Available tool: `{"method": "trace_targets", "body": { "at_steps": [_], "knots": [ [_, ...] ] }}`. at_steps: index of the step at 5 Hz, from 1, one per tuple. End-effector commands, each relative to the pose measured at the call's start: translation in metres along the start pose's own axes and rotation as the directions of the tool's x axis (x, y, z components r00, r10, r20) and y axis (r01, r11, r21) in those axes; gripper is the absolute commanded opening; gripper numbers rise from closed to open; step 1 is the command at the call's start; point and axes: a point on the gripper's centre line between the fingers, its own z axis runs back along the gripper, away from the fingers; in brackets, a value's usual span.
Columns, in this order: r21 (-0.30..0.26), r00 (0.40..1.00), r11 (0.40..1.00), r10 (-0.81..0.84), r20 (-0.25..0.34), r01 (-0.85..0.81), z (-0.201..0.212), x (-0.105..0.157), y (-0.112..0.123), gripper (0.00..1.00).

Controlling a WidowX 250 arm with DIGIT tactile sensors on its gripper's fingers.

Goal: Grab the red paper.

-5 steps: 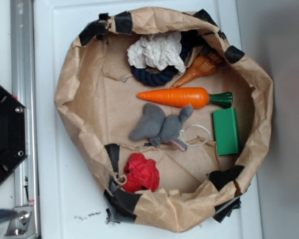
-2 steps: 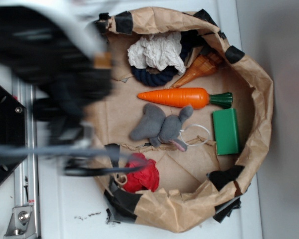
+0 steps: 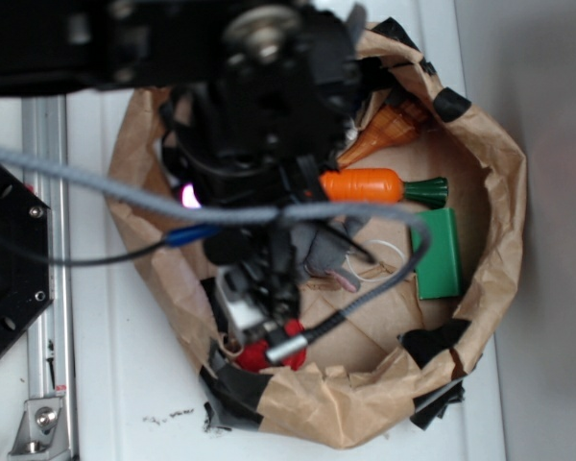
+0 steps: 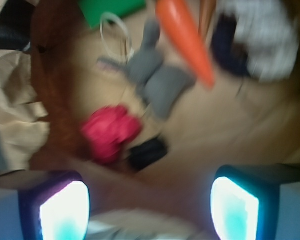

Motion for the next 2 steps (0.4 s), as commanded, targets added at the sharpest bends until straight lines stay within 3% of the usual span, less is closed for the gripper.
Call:
{"method": "trace_targets", "body": {
  "at_steps": [1, 2],
  "knots": [
    [-0.107, 0.889, 0.885, 0.457, 0.024, -0.453, -0.01, 0.0, -0.016, 1.0],
    [-0.168, 0.875, 0.868, 0.481, 0.059, -0.467, -0.014, 0.021, -0.006, 1.0]
  ]
}}
